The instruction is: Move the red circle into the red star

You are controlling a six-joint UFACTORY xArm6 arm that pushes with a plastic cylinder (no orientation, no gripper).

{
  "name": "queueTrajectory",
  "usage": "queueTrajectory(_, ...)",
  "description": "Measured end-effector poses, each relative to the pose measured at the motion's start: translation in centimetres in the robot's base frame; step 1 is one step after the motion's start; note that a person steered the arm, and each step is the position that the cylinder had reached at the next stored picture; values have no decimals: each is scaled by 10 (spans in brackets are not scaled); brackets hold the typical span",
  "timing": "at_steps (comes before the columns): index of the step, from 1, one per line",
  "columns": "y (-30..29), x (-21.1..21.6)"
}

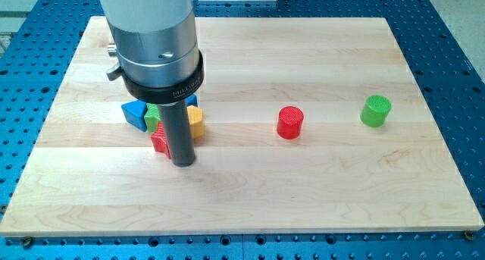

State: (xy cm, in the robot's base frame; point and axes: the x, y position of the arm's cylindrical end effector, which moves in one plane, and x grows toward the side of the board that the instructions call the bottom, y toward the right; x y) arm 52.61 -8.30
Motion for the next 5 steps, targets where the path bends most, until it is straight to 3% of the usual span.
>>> queueTrajectory(1, 5, -2)
queueTrajectory(2, 53, 31)
queueTrajectory(3, 131, 36)
queueTrajectory(4, 186, -4)
queueTrajectory(5, 193, -49)
